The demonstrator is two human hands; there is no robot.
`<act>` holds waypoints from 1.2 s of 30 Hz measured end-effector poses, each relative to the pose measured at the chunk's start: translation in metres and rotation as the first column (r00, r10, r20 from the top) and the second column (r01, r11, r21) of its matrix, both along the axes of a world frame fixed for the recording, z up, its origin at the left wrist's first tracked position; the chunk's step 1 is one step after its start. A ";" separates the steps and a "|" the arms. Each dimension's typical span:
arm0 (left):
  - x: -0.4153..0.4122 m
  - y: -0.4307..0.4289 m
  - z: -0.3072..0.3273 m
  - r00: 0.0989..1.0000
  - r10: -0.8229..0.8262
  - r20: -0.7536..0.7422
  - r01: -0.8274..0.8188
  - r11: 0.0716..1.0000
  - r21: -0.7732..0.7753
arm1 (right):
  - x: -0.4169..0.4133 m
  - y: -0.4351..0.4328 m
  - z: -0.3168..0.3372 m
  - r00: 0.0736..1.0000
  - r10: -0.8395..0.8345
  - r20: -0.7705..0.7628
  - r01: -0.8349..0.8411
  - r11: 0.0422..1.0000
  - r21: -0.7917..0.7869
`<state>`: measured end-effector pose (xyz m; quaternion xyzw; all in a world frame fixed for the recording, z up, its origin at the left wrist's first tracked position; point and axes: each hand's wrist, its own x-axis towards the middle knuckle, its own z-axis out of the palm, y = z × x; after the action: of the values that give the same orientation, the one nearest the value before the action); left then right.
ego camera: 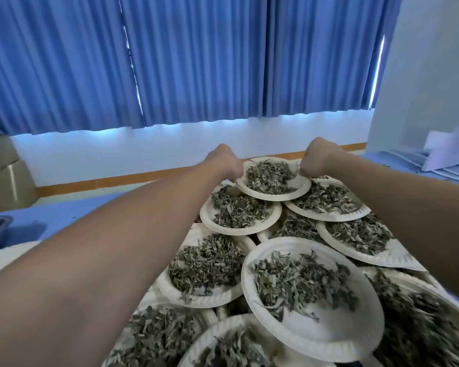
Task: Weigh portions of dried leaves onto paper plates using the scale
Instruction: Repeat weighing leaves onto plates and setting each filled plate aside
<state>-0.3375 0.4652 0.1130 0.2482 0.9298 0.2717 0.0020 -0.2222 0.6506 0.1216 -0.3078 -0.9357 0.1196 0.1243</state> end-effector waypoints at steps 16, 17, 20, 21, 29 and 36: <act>0.000 -0.021 -0.007 0.991 -0.065 -0.116 0.067 0.998 0.013 | 0.008 -0.002 -0.001 0.999 -0.034 0.013 0.034 0.999 -0.009; 0.003 -0.029 -0.006 0.986 -0.066 -0.151 0.069 0.998 0.014 | 0.012 -0.003 0.000 0.999 -0.041 -0.023 0.041 0.999 -0.023; 0.015 -0.060 -0.002 0.972 -0.068 -0.224 0.060 0.997 -0.042 | 0.023 -0.017 0.004 0.991 -0.054 -0.126 0.054 0.999 -0.002; 0.019 -0.073 0.000 0.967 -0.073 -0.242 0.057 0.996 -0.071 | 0.026 -0.028 0.006 0.986 -0.048 -0.157 0.051 0.999 0.015; 0.053 -0.217 0.013 0.911 -0.150 -0.384 0.027 0.951 -0.308 | 0.033 -0.199 0.004 0.889 0.390 -0.239 -0.346 0.916 0.204; 0.093 -0.360 0.017 0.919 -0.251 -0.304 0.103 0.898 -0.429 | 0.037 -0.373 -0.003 0.557 0.829 0.042 -0.815 0.536 0.219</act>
<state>-0.2440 0.1052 0.1302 0.3718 0.9238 0.0236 -0.0880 -0.1849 0.2773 0.1189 0.1870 -0.9727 0.0731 0.1166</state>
